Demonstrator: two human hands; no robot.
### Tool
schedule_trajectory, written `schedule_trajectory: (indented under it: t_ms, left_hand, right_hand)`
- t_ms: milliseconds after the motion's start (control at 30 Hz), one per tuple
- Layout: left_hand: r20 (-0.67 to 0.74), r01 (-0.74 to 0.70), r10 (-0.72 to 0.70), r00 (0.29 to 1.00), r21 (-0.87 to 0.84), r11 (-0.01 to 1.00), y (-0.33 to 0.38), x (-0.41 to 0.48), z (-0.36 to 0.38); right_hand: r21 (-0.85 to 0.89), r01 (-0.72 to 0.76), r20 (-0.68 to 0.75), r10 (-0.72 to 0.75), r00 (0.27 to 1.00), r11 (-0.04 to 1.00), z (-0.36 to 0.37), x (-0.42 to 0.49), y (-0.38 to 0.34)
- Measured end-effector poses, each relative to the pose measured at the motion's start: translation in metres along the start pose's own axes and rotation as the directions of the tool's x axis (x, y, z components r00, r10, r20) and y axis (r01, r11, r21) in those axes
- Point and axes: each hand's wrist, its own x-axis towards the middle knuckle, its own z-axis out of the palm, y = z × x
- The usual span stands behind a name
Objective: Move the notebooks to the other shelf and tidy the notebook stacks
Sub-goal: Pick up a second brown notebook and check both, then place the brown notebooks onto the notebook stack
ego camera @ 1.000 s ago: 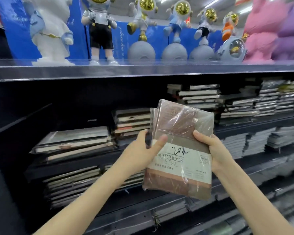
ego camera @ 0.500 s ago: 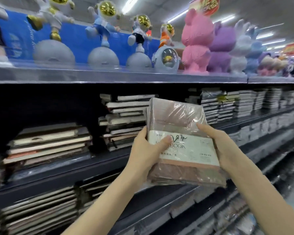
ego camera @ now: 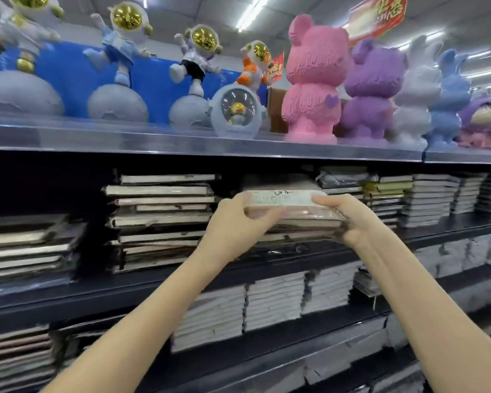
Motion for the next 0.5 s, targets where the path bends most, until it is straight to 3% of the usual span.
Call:
schedule_trajectory:
  t_ms: [100,267,333,433,500]
  left_hand:
    - [-0.038,-0.158,0.182,0.983,0.343,0.926,-0.010,0.006,0.008]
    - [-0.221,-0.120,0.232,0.947,0.425,0.897,-0.026,0.042,0.020]
    - [-0.246,-0.091,0.228,0.942,0.467,0.880,-0.029,0.055,0.026]
    - [-0.275,-0.054,0.249,0.929,0.564,0.824,-0.034,0.066,0.032]
    - [-0.291,-0.040,0.285,0.913,0.632,0.774,-0.039,0.067,0.029]
  right_hand:
    - [-0.022,-0.038,0.039,0.039,0.998,0.999,0.005,0.026,-0.008]
    - [0.190,0.051,0.095,-0.070,0.993,0.980,-0.010,0.044,-0.012]
    - [0.167,0.151,0.101,-0.170,0.980,0.974,-0.016,0.048,0.001]
    - [-0.252,0.358,-0.018,-0.374,0.927,0.899,-0.013,0.062,0.021]
    - [-0.680,0.333,-0.113,-0.542,0.833,0.653,-0.005,0.070,0.026]
